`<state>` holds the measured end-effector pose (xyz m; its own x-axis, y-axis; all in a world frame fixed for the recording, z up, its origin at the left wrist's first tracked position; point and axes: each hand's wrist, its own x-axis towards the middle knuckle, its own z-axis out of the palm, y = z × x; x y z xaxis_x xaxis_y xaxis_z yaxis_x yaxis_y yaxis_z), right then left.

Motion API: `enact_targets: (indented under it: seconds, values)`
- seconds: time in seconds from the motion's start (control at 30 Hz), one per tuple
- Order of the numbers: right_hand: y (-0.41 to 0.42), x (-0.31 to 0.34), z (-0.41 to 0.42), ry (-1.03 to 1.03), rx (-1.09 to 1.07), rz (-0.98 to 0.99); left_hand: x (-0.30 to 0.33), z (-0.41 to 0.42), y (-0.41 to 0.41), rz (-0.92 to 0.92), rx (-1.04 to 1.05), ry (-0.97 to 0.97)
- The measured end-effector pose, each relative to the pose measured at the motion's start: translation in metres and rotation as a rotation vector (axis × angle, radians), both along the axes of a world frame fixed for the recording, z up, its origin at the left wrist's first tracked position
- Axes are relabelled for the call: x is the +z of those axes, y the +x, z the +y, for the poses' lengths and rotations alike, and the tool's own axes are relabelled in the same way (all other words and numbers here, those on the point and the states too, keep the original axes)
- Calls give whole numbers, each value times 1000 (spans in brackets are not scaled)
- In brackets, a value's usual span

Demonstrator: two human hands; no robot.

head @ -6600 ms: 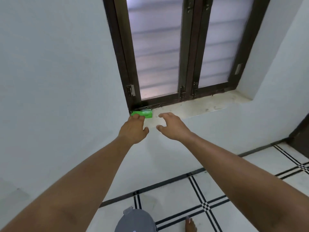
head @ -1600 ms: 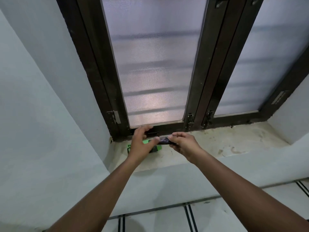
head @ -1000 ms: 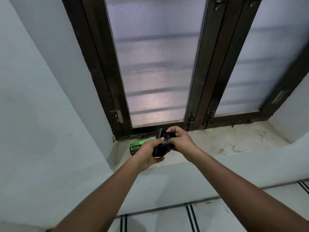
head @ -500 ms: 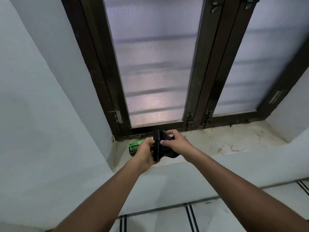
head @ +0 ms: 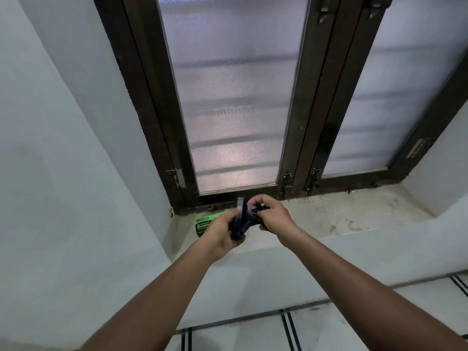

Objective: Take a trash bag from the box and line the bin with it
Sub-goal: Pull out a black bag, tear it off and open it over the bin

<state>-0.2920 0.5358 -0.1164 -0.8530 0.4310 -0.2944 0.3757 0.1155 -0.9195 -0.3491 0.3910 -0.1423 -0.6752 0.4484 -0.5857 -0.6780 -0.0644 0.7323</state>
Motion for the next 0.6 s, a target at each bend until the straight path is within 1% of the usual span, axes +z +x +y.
enact_targets:
  seconds: [0.13,0.2,0.27,0.33,0.47,0.6]
  values:
    - [1,1,2,-5,-18,-22,-2,0,1,14,3,-40]
    - [2,-1,4,84,3,3,-1,1,1,-2,22,-41]
    - [4,-2,2,150,11,30,2,2,1,-30,-13,1]
    - [4,-2,0,149,26,49,4,2,2,-13,-60,24]
    - [6,5,0,136,55,37,1,2,4,-14,-27,35]
    - [8,9,0,87,18,8,-1,6,3,20,-40,-18]
